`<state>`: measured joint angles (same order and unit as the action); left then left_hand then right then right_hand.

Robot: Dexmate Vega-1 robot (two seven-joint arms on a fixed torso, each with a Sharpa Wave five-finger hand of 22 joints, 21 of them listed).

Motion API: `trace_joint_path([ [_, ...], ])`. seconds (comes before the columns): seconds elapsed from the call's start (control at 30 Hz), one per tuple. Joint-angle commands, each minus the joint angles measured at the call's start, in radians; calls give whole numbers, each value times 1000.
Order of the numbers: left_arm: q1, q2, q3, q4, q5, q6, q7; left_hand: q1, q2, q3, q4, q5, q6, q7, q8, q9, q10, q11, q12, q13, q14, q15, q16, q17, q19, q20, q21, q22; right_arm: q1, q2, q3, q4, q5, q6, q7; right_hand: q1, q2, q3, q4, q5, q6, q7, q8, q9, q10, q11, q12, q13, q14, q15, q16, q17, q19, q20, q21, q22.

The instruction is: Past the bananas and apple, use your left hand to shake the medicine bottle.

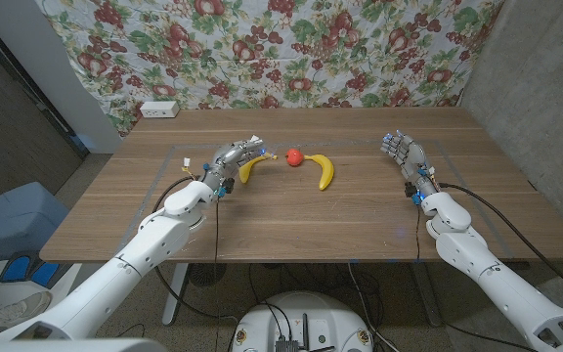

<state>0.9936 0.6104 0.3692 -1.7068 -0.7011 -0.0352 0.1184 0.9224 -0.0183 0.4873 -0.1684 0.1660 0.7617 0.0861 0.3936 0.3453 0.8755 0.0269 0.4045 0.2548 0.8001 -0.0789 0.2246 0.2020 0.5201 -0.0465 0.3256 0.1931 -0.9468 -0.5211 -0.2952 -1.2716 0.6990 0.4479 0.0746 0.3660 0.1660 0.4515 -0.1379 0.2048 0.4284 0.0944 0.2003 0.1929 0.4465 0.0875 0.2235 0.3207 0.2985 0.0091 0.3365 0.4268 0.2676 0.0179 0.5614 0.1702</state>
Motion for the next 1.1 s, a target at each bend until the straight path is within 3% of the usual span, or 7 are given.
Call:
trace_joint_path([
  [0.03,11,-2,-16,-8,15,-30,42,194,199,6,3,8,104,-44,1,34,213,-189,6,122,8,-157,-5,3,-2,-14,6,3,-1,1,1,4,3,6,6,0,-3,3,-5,7,7,-1,5,5,2,-2,8,1,3,-4,3,2,11,0,-7,5],
  [0.67,63,-25,-97,-39,56,-122,162,194,198,6,3,7,107,-45,-2,36,216,-191,2,121,10,-158,-4,3,-2,-15,9,3,-7,-2,4,-1,5,9,8,2,-3,3,-5,8,6,0,4,5,3,0,9,1,4,-4,3,2,13,0,-13,5],
  [1.1,64,-29,-104,-40,61,-125,164,195,198,5,2,7,110,-45,-4,36,218,-190,1,122,11,-159,-4,3,-2,-16,11,3,0,0,3,5,4,8,10,3,-3,3,-6,8,7,-2,5,5,4,-1,9,1,2,0,2,1,14,0,-17,5],
])
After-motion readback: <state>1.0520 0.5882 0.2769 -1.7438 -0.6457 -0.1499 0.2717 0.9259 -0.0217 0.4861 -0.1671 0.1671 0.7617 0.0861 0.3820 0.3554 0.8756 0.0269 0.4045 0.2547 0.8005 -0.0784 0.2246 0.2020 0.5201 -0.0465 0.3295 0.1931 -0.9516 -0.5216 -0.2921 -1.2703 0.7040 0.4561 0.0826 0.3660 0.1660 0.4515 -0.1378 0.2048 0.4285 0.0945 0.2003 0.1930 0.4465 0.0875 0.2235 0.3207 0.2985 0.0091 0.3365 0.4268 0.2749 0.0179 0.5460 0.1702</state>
